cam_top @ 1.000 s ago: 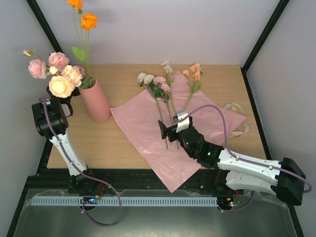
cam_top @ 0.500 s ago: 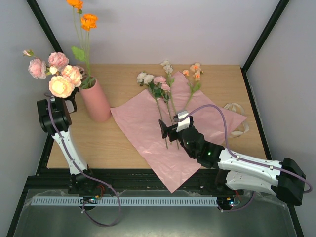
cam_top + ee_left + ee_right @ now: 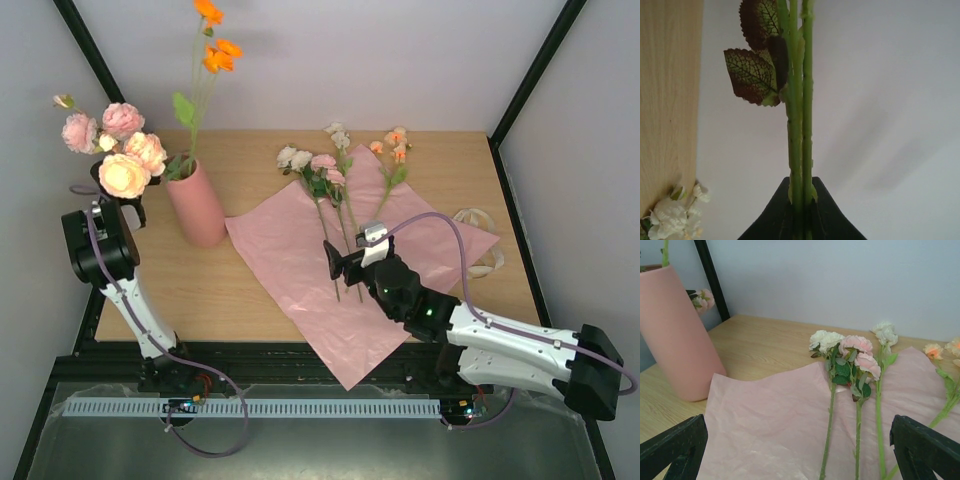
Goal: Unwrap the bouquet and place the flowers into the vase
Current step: Pick up the fake flower from the vase.
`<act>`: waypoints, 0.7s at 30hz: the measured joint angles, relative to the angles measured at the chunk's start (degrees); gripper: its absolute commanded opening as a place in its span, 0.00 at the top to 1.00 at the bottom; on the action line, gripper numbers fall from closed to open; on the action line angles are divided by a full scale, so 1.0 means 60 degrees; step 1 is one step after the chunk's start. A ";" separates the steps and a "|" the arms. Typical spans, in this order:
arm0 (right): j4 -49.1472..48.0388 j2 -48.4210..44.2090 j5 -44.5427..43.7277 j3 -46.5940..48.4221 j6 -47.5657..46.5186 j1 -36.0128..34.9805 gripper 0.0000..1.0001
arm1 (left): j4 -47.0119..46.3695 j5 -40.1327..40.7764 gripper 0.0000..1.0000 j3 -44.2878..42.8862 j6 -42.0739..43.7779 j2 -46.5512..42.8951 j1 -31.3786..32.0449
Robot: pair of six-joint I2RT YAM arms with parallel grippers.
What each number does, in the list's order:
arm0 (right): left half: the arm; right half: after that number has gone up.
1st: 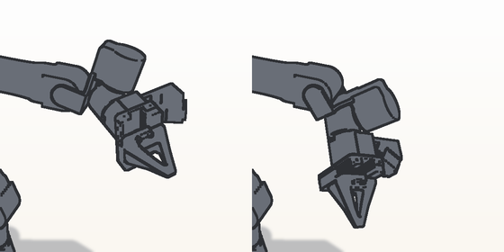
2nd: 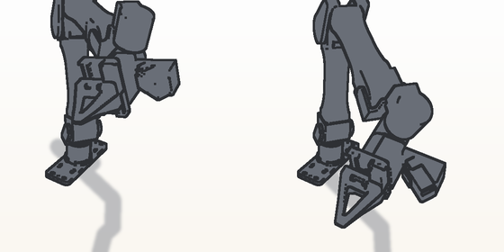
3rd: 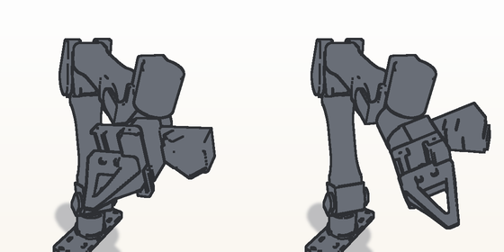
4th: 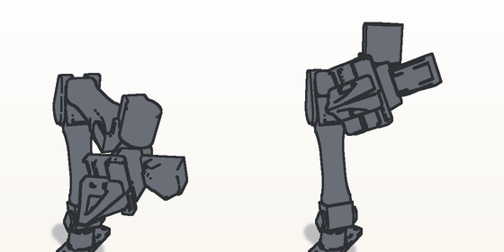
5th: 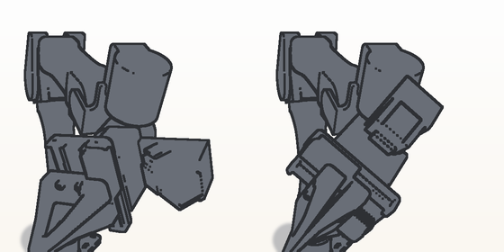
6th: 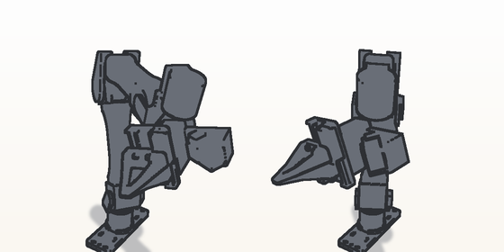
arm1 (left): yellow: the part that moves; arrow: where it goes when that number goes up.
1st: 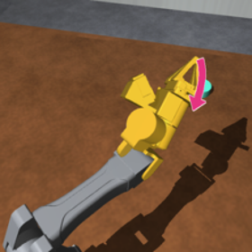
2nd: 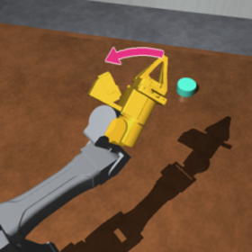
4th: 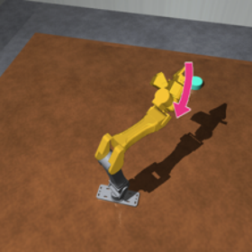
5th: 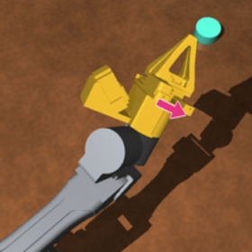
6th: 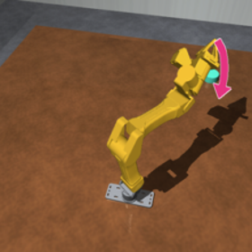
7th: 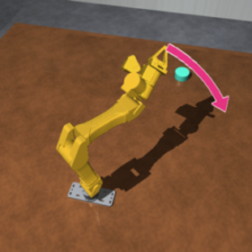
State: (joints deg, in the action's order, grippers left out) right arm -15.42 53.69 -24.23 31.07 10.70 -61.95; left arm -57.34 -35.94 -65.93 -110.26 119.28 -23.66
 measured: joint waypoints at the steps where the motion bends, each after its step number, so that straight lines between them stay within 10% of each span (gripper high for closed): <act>1: 0.0000 -0.0029 0.0015 0.0000 0.0000 0.0000 0.01 | 0.0066 0.0018 0.98 0.0069 0.0208 -0.0171 0.0004; 21: 0.0029 -0.1100 0.0656 -0.0029 0.0226 0.0000 0.01 | 0.4940 0.2167 0.98 0.0109 0.6069 -0.3198 -0.0357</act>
State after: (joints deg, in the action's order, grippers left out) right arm -15.25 47.09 -20.29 30.89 12.05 -61.95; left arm -27.70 -22.94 -65.28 -73.84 100.09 -25.80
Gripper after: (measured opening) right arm 0.986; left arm 0.084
